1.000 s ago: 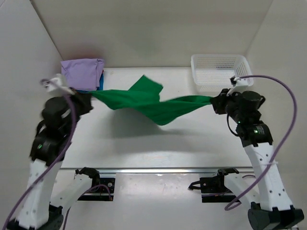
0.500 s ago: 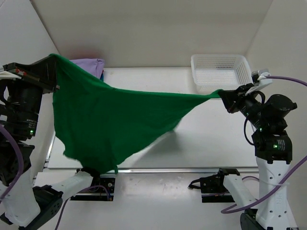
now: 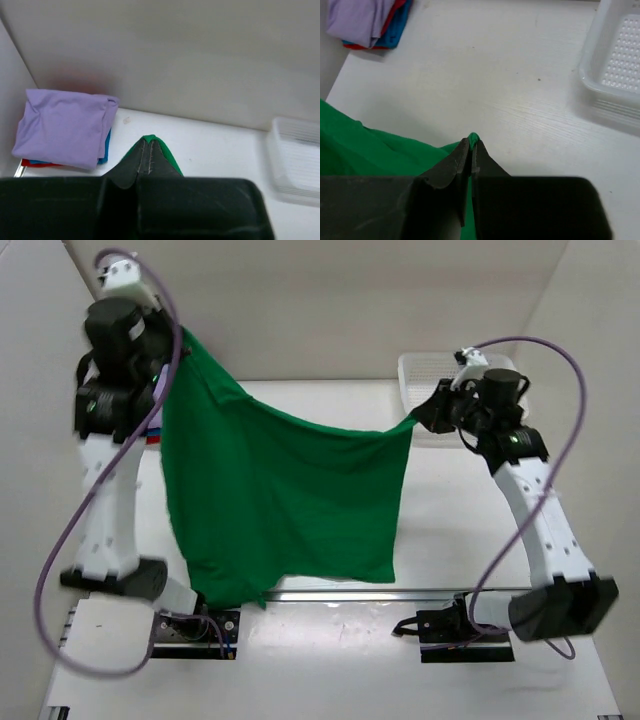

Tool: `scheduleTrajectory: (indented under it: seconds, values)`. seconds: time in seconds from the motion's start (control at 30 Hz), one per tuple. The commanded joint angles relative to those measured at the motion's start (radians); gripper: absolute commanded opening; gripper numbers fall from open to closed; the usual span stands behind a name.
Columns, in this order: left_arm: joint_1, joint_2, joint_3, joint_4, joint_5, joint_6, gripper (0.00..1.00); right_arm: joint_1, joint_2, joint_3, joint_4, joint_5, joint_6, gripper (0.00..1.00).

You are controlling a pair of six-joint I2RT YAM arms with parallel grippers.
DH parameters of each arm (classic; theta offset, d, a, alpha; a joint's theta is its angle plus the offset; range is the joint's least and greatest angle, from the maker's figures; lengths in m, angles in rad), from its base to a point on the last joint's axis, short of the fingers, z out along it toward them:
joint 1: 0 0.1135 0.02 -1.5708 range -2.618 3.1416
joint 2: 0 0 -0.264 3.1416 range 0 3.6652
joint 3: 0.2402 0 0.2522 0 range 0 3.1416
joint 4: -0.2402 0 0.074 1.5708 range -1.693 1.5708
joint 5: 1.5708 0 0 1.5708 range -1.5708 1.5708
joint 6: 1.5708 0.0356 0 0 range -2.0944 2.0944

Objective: Fold and stack the t-shirts
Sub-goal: Flatten out the tshirt

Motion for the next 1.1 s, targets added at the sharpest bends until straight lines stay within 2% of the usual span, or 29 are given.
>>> scheduleTrajectory:
  seconds: [0.0,0.07,0.2,0.23,0.27,0.3,0.33,0.4,0.47,0.5,0.57,0.67,0.7,0.77,0.83,1.07]
  values:
    - [0.042,0.178,0.148,-0.023,0.054,0.044,0.0,0.006,0.118,0.142,0.121,0.05,-0.011,0.0]
    - [0.091,0.28,0.22,0.01,0.113,0.027,0.0,0.018,0.212,0.256,0.105,0.06,-0.043,0.0]
    - [0.168,0.355,0.288,0.078,0.219,0.01,0.0,0.023,0.39,0.572,0.046,0.075,-0.083,0.0]
    - [0.17,0.342,0.303,0.092,0.25,0.004,0.0,0.008,0.449,0.704,0.0,0.075,-0.086,0.0]
    - [0.223,0.328,0.303,0.13,0.271,-0.007,0.0,0.012,0.485,0.876,-0.064,0.072,-0.084,0.0]
    - [0.24,0.314,0.306,0.138,0.299,-0.02,0.0,0.0,0.555,0.963,-0.1,0.072,-0.078,0.0]
    - [0.283,0.247,0.3,0.2,0.355,-0.057,0.0,-0.03,0.674,1.269,-0.205,0.039,-0.061,0.0]
    - [0.291,0.211,0.294,0.202,0.388,-0.059,0.0,-0.052,0.601,1.122,-0.16,0.029,-0.057,0.0]
    - [0.257,0.176,0.277,0.193,0.387,-0.039,0.0,-0.042,0.518,0.835,-0.075,0.057,-0.092,0.0]
    - [0.236,0.167,0.271,0.179,0.379,-0.024,0.0,-0.049,0.446,0.765,-0.039,0.061,-0.092,0.0]
    - [0.223,0.109,0.24,0.169,0.365,-0.008,0.0,-0.064,0.325,0.504,0.053,0.038,-0.071,0.0]
    - [0.206,0.018,0.18,0.172,0.362,0.013,0.0,-0.089,0.216,0.309,0.124,0.024,-0.061,0.0]
    - [0.184,-0.006,0.179,0.159,0.307,0.042,0.0,-0.095,0.205,0.277,0.118,0.015,-0.064,0.01]
    - [0.063,-0.04,0.179,0.138,0.208,0.088,0.0,-0.1,0.159,0.27,0.103,0.021,-0.078,0.0]
    - [0.004,-0.088,0.151,0.116,0.151,0.124,0.0,-0.095,0.124,0.267,0.086,0.018,-0.095,0.01]
    - [-0.068,-0.215,0.07,0.096,-0.064,0.177,0.0,-0.049,-0.016,0.255,0.105,0.038,-0.064,0.0]
